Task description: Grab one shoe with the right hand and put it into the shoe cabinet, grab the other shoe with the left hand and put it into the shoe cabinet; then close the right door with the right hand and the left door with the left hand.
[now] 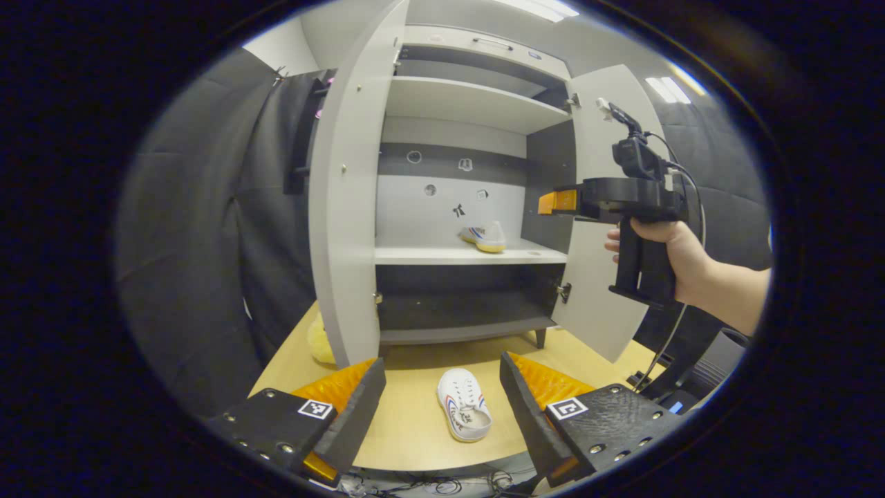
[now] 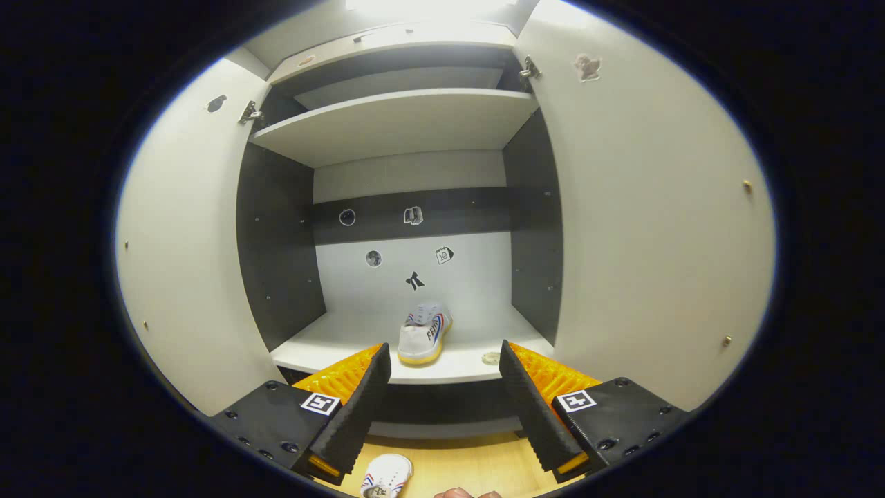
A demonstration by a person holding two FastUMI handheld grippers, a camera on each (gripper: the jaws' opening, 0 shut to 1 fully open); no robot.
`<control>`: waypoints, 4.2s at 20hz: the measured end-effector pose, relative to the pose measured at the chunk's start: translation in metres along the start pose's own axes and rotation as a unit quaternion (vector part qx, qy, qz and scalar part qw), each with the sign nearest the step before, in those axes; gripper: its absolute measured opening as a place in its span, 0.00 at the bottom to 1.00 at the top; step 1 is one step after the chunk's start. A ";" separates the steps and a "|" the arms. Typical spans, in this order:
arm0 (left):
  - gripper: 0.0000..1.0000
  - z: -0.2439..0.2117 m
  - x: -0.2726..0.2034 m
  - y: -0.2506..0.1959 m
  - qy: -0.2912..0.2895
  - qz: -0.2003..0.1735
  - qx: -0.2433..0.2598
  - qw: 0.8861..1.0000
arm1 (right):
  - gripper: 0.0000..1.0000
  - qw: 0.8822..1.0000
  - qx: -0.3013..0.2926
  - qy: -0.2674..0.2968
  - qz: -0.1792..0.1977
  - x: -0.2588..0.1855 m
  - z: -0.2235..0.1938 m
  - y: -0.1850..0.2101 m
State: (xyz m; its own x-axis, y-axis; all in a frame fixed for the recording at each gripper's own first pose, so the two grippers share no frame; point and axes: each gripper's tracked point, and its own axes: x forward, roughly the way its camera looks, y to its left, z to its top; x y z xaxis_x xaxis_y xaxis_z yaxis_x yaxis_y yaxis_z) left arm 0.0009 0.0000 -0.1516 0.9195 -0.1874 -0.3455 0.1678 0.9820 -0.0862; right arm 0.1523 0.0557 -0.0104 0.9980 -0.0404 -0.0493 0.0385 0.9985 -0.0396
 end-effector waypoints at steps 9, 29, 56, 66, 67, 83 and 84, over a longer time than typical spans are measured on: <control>0.96 -0.076 0.073 -0.026 0.082 -0.056 0.032 0.995 | 0.98 0.993 0.015 0.077 -0.092 -0.115 -0.086 -0.077; 0.70 -0.252 0.220 0.000 0.316 -0.023 0.005 0.949 | 0.98 0.949 0.053 0.105 -0.294 -0.203 -0.145 -0.303; 0.00 -0.250 0.219 0.001 0.266 0.024 -0.097 0.959 | 0.98 0.956 0.058 0.095 -0.273 -0.058 -0.141 -0.389; 0.02 -0.244 0.224 0.003 0.127 0.022 -0.060 0.990 | 0.98 0.960 0.052 0.096 -0.259 -0.025 -0.136 -0.392; 0.01 -0.243 0.225 0.005 0.116 0.023 -0.055 0.991 | 0.98 0.960 0.054 0.094 -0.259 -0.024 -0.135 -0.393; 0.01 -0.237 0.221 0.003 -0.011 0.074 -0.028 0.997 | 0.98 0.952 0.059 0.061 -0.293 -0.057 -0.111 -0.427; 0.01 -0.236 0.220 0.003 -0.010 0.075 -0.029 0.997 | 0.98 0.951 0.057 0.058 -0.297 -0.062 -0.110 -0.428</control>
State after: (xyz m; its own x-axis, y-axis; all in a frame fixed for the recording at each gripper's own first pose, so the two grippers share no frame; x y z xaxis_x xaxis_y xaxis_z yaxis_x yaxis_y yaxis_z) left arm 0.1202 -0.0429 -0.4487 0.9397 -0.0379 -0.3399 0.0078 0.9959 -0.0896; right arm 0.0685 -0.3732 -0.0997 0.7864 -0.5961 -0.1618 0.6058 0.7955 0.0136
